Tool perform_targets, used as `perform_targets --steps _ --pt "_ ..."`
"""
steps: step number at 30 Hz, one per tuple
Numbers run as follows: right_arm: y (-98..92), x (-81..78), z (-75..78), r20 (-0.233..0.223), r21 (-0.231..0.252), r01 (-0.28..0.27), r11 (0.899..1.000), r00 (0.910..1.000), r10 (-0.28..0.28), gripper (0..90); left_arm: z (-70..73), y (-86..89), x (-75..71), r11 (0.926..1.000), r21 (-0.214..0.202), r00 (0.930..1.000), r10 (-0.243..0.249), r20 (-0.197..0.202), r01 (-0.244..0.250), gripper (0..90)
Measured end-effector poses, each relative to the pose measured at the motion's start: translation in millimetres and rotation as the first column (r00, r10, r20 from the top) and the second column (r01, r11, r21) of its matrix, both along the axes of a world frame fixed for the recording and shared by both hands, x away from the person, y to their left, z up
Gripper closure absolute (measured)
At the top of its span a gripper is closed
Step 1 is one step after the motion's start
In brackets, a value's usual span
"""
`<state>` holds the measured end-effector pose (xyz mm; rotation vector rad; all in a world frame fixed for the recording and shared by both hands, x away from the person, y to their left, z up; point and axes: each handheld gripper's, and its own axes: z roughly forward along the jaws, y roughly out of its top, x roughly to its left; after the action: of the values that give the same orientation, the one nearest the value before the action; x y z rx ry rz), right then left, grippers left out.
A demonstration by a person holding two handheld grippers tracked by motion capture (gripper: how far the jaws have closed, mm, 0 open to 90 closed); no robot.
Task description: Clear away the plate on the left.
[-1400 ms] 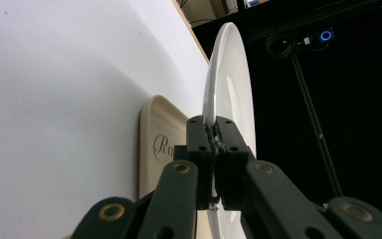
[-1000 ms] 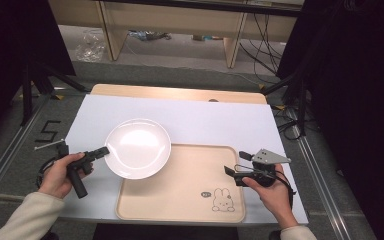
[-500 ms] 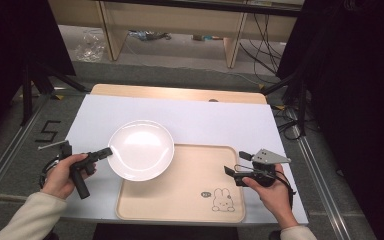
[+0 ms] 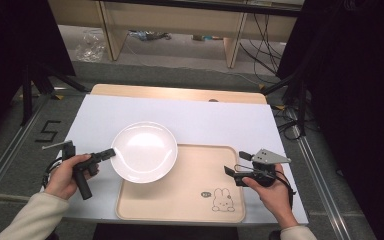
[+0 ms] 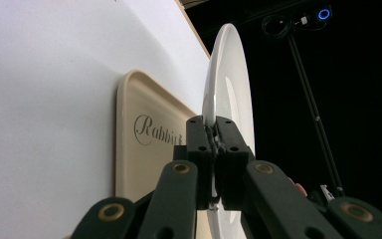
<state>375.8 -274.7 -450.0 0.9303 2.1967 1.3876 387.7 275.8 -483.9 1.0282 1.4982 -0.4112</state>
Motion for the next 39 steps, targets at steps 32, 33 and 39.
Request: perform_targets --steps 32,33,39 --pt "-0.3 -0.2 0.4 0.0 -0.002 0.0 1.0 1.0 0.0 19.0 0.2 -19.1 -0.3 0.999 -0.003 0.999 -0.045 -0.001 0.045 86.0" --pt "-0.4 -0.1 0.3 -0.001 -0.003 -0.001 1.0 1.0 0.001 19.0 -0.2 -19.8 -0.3 0.9988 -0.002 0.9988 -0.048 0.001 0.048 86.0" --pt "-0.4 -0.2 0.3 -0.001 -0.003 0.0 1.0 1.0 0.0 19.0 -1.4 -23.7 -0.5 0.9976 0.003 0.9976 -0.069 0.004 0.069 85.9"
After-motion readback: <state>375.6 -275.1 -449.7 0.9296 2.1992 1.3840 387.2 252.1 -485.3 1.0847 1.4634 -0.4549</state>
